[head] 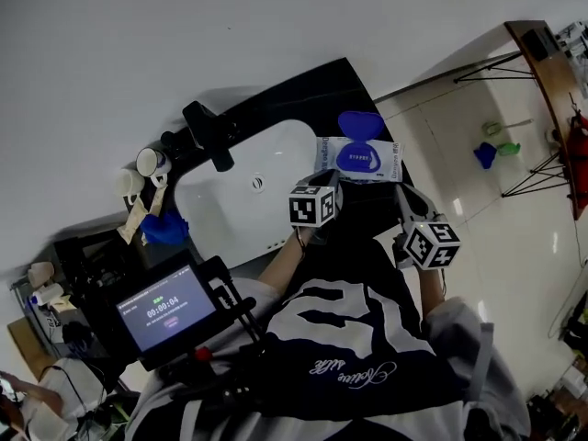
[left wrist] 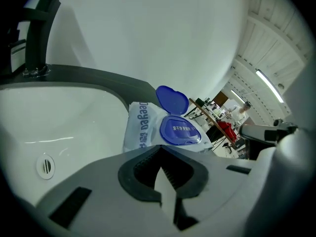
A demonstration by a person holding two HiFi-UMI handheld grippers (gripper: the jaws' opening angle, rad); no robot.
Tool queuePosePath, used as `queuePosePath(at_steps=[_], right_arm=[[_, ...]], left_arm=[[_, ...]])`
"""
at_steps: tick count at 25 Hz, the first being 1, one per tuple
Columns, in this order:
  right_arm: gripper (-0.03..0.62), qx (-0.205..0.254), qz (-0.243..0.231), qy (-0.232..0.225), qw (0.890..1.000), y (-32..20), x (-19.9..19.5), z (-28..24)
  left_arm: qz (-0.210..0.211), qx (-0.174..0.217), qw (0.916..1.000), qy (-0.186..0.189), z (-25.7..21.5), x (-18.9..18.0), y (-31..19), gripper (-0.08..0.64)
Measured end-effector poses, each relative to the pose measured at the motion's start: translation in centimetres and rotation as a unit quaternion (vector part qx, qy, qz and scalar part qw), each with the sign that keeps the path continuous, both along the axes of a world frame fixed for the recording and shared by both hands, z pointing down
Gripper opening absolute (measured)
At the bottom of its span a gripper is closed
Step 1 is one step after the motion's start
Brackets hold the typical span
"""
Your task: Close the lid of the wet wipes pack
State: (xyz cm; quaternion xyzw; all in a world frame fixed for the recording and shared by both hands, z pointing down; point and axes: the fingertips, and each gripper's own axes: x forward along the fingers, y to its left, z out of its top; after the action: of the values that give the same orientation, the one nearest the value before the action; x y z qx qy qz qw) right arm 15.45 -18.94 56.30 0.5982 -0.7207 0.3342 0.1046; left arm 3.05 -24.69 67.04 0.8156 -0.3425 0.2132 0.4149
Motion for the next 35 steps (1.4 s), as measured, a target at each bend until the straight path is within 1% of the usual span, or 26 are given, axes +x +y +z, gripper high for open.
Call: queuePosePath(at_steps=[2, 6, 11, 14, 19, 24, 30, 32, 35], right_arm=[[0.0, 0.002, -0.029, 0.012, 1.0, -2.1, 0.3, 0.5], [0.0, 0.003, -0.092, 0.027, 0.995, -6.2, 1.2, 1.5], [0.0, -0.017, -0.154, 0.062, 0.986, -11.1, 3.0, 4.4], [0.0, -0.03, -0.177, 0.076, 0.981, -13.6, 3.8, 5.9], [0.0, -0.044, -0.198, 0.067, 0.977, -16.2, 3.5, 7.7], [0.0, -0.035, -0.21, 0.042, 0.976, -16.4, 2.2, 7.2], [0.0, -0.015, -0.225, 0.018, 0.974, -13.9, 0.6, 4.9], [0.0, -0.017, -0.237, 0.023, 0.971, -12.4, -0.3, 4.7], [0.0, -0.029, -0.269, 0.048, 0.962, -9.9, -1.9, 5.2]], left_arm=[[-0.006, -0.003, 1.0, -0.002, 0.1, -0.2, 0.0, -0.002], [-0.011, 0.002, 0.9997, -0.022, 0.2, -0.2, 0.2, -0.002], [-0.035, -0.012, 0.9991, -0.02, 0.3, -0.2, 0.1, -0.002], [-0.044, -0.012, 0.9987, -0.023, 0.4, -0.1, 0.1, -0.002], [-0.059, -0.014, 0.9978, -0.026, 0.4, -0.2, 0.1, -0.002], [-0.062, -0.017, 0.9975, -0.03, 0.5, -0.3, 0.2, -0.001], [-0.06, -0.018, 0.9976, -0.03, 0.6, -0.4, 0.1, -0.002], [-0.059, -0.019, 0.9977, -0.028, 0.6, -0.4, 0.1, -0.002], [-0.058, -0.019, 0.9978, -0.026, 0.6, -0.4, 0.2, -0.002]])
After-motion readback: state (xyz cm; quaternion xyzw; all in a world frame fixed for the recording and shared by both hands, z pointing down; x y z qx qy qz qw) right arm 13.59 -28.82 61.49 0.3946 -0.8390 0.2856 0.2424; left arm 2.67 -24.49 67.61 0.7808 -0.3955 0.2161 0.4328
